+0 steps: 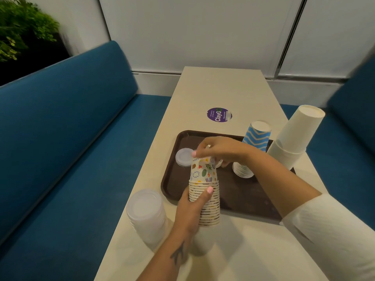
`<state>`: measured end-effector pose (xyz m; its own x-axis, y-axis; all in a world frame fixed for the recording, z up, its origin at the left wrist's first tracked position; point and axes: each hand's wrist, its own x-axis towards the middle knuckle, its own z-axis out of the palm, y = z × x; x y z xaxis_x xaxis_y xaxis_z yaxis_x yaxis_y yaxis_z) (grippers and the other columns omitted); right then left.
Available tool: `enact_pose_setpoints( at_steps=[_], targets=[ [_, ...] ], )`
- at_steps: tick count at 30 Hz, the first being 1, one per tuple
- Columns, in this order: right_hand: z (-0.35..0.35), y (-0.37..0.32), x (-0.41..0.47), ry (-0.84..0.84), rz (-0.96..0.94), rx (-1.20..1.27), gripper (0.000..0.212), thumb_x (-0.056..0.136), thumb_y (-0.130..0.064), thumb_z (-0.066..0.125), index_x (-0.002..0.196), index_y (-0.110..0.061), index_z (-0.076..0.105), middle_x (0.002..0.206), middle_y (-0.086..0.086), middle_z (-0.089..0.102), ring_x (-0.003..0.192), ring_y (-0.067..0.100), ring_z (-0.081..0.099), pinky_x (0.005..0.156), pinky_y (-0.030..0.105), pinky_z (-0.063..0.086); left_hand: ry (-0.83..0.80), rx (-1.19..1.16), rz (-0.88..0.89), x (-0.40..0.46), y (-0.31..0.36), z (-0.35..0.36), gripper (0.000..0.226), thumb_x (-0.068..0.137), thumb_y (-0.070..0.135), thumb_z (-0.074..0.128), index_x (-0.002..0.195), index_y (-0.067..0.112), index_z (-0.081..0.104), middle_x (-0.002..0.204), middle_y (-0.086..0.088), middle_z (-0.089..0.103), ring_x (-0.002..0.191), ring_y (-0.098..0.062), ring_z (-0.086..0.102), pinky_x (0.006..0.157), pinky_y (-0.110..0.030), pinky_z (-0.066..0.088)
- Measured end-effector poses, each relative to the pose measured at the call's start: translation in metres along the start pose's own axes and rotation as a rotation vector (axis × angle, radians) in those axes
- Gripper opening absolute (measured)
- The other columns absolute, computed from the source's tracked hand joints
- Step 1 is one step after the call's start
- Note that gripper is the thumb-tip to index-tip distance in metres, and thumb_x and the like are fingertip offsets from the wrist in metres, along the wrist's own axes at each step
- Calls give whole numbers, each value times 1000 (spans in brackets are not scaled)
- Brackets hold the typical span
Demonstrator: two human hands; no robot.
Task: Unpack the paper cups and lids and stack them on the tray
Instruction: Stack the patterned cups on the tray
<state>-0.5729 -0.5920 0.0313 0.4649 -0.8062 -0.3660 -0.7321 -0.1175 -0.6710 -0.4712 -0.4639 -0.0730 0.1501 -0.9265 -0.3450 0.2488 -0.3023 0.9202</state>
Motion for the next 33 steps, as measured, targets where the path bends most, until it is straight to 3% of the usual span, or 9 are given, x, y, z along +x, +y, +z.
enact_pose_setpoints(
  at_steps=[5, 12, 17, 21, 25, 28, 31, 33],
  targets=[
    [-3, 2, -4, -4, -9, 53, 41, 83, -42, 69, 113, -17, 58, 105, 3, 65, 90, 17, 65, 74, 31, 57, -18, 23, 16, -2, 1, 2, 50, 66, 47, 77, 109, 26, 60, 99, 4, 73, 84, -10, 71, 64, -20, 55],
    [-16, 0, -2, 21, -14, 142, 43, 84, -38, 69, 117, -13, 56, 107, 6, 66, 97, 22, 65, 82, 40, 57, -54, 8, 24, -4, 1, 1, 47, 75, 39, 73, 117, 25, 56, 105, 5, 70, 87, -8, 69, 61, -15, 53],
    [-16, -1, 0, -34, -17, 133, 41, 84, -36, 70, 116, -13, 57, 103, 5, 68, 94, 19, 67, 83, 41, 57, -63, 28, 57, -1, 1, 2, 72, 52, 63, 72, 115, 31, 58, 105, 8, 72, 93, -9, 70, 74, -24, 56],
    [-25, -4, 4, 21, -24, 167, 43, 83, -39, 70, 115, -14, 57, 106, 7, 67, 96, 21, 67, 80, 40, 58, -67, 9, 58, 2, 0, 0, 71, 49, 63, 72, 112, 32, 59, 102, 9, 73, 92, -9, 70, 73, -24, 56],
    [-39, -10, 12, 156, -50, 198, 44, 84, -41, 68, 119, -18, 54, 107, 6, 65, 91, 20, 65, 73, 35, 58, -69, -5, 20, 1, -3, -3, 59, 64, 53, 78, 115, 30, 57, 103, 8, 73, 92, -10, 70, 69, -22, 55],
    [-45, -13, 24, 385, -76, 175, 45, 86, -39, 66, 123, -21, 49, 114, 6, 61, 94, 21, 61, 65, 27, 53, -70, -18, 1, 1, -4, -6, 56, 67, 50, 76, 115, 31, 56, 105, 9, 71, 91, -10, 70, 66, -20, 54],
    [-44, -7, 40, 550, -55, -141, 53, 86, -37, 65, 131, -18, 44, 121, 5, 56, 104, 24, 56, 75, 32, 46, -72, -20, -27, 0, -6, -8, 52, 68, 50, 75, 112, 33, 54, 105, 11, 70, 90, -10, 69, 64, -18, 53],
    [-37, 3, 52, 556, -23, -291, 55, 86, -34, 64, 133, -16, 41, 128, 8, 51, 111, 28, 53, 84, 37, 45, -66, -9, -30, 1, -9, -10, 61, 62, 59, 79, 112, 34, 54, 103, 12, 70, 90, -8, 69, 66, -19, 53]
  ],
)
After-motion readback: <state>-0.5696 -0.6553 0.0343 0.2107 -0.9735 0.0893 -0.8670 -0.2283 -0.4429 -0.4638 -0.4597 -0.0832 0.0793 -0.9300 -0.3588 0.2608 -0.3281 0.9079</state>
